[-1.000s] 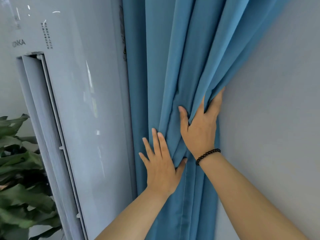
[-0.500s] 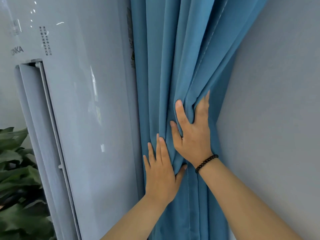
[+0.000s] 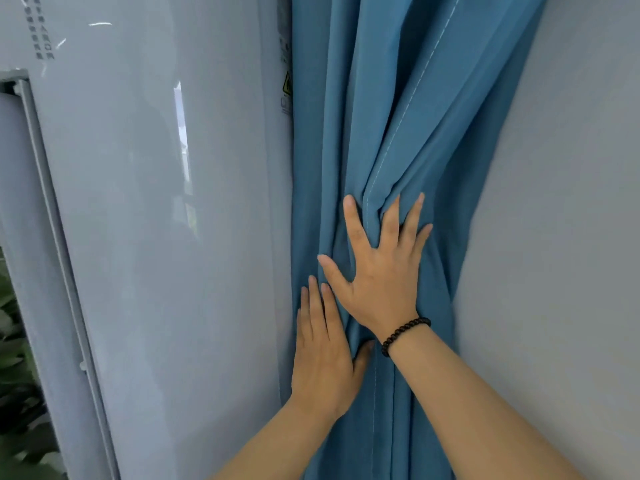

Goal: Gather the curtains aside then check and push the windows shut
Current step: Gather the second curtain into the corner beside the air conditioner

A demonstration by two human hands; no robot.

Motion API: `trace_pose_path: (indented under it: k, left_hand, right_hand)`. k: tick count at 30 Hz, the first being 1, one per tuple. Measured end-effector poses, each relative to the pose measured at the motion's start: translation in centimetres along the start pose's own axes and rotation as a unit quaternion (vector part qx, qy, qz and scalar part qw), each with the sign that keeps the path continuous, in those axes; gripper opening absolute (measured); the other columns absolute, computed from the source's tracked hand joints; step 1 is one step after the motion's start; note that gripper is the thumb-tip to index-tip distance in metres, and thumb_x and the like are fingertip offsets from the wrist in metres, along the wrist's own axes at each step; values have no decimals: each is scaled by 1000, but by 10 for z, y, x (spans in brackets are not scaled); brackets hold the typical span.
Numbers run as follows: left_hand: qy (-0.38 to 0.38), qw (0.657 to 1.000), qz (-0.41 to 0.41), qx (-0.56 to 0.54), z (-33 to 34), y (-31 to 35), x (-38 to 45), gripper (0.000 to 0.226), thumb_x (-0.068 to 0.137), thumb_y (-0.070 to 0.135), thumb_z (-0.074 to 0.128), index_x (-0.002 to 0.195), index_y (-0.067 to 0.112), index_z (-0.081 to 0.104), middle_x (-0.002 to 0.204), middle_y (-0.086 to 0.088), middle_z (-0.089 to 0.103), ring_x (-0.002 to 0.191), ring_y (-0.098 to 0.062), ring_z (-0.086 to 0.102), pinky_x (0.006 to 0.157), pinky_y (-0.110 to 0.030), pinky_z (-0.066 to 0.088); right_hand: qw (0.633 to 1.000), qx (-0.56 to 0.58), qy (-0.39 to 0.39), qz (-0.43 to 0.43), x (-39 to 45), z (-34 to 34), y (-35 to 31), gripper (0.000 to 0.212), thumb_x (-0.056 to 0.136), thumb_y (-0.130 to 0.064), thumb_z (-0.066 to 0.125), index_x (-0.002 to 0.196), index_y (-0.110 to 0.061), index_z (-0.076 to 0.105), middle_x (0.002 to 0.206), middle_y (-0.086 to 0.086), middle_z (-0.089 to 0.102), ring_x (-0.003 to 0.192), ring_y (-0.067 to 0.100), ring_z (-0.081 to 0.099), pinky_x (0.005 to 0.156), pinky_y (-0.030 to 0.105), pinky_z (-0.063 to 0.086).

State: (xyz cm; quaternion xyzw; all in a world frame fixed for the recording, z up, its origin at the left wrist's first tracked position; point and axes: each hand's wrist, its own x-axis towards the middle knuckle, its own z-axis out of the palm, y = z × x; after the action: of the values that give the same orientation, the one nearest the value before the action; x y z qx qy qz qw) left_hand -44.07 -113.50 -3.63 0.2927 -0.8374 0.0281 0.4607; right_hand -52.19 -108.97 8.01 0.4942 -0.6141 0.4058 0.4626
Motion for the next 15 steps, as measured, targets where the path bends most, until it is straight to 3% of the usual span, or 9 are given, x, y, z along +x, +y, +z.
trace_pose_path:
  k: [5,10,15]
  left_hand:
    - [-1,999,-11,-48,9,0,15,99,91,48,49,147,16,-27,158,-6,-26,149,-23,-7,119,-44,18]
    - [-15,1000,-20,9,22,2,22,101,89,38,60,151,5,-12,158,-15,-22,148,-32,0,117,-46,22]
    - [-45,998,-22,45,28,2,31,109,75,23,73,152,1,-1,159,-19,-14,147,-37,8,114,-50,27]
  right_hand:
    - [1000,16,-10,4,13,22,8,85,81,-56,59,151,-29,18,154,16,5,142,51,-1,106,72,15]
    - [999,32,-34,21,24,43,23,90,79,-38,63,152,-29,11,157,19,9,143,48,-3,108,69,15]
    - [994,64,-75,39,29,62,30,98,74,-20,63,152,-31,4,160,13,1,144,42,-9,107,63,30]
